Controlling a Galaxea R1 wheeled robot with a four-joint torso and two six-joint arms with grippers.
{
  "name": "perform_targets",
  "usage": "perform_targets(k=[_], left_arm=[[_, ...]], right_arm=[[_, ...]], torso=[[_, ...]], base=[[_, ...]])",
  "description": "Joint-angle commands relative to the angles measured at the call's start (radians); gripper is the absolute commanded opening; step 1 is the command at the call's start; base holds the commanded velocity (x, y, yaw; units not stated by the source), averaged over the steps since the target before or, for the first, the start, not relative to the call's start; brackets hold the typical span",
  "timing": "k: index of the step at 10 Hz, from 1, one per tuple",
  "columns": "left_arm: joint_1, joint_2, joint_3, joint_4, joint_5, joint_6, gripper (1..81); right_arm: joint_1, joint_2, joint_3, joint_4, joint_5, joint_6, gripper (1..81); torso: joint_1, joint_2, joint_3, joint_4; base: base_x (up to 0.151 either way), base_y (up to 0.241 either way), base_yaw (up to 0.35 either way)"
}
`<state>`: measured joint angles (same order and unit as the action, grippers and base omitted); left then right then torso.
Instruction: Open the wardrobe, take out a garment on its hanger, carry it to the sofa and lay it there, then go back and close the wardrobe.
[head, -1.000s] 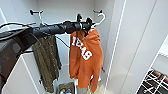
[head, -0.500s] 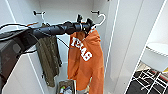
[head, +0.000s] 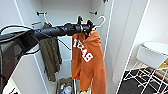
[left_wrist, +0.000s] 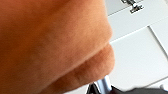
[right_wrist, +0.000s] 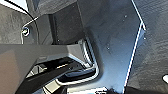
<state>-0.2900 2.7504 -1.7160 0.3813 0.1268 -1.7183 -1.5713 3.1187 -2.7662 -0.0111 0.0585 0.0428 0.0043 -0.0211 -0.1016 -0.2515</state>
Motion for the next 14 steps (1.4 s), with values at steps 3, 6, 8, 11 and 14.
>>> perform_targets(k=[3,6,8,11,14], left_arm=[[-0.215,-0.010,0.004,0.051,-0.062,0.032,1.0],[-0.191,-0.026,0.070,0.079,-0.059,0.039,1.0],[-0.140,-0.017,0.102,0.132,-0.061,0.039,1.0],[-0.067,0.017,0.127,0.238,-0.056,0.042,1.0],[-0.031,-0.018,0.202,0.283,-0.058,0.040,1.0]], right_arm=[[0.030,0.010,0.008,0.006,-0.059,-0.001,81.1],[0.033,0.008,0.008,0.008,-0.045,-0.001,81.1],[0.033,0.007,0.008,0.008,-0.045,-0.001,81.1],[0.036,0.008,0.008,0.008,-0.045,-0.001,81.1],[0.039,0.008,0.008,0.007,-0.045,-0.001,81.1]], torso=[[-0.002,-0.001,0.000,0.000],[-0.001,0.000,0.000,0.000],[0.000,0.000,0.000,0.000],[0.000,0.000,0.000,0.000],[0.000,0.000,0.000,0.000]], base=[[-0.029,0.000,0.000],[0.000,0.000,0.000],[0.000,0.000,0.000],[0.000,0.000,0.000],[0.000,0.000,0.000]])
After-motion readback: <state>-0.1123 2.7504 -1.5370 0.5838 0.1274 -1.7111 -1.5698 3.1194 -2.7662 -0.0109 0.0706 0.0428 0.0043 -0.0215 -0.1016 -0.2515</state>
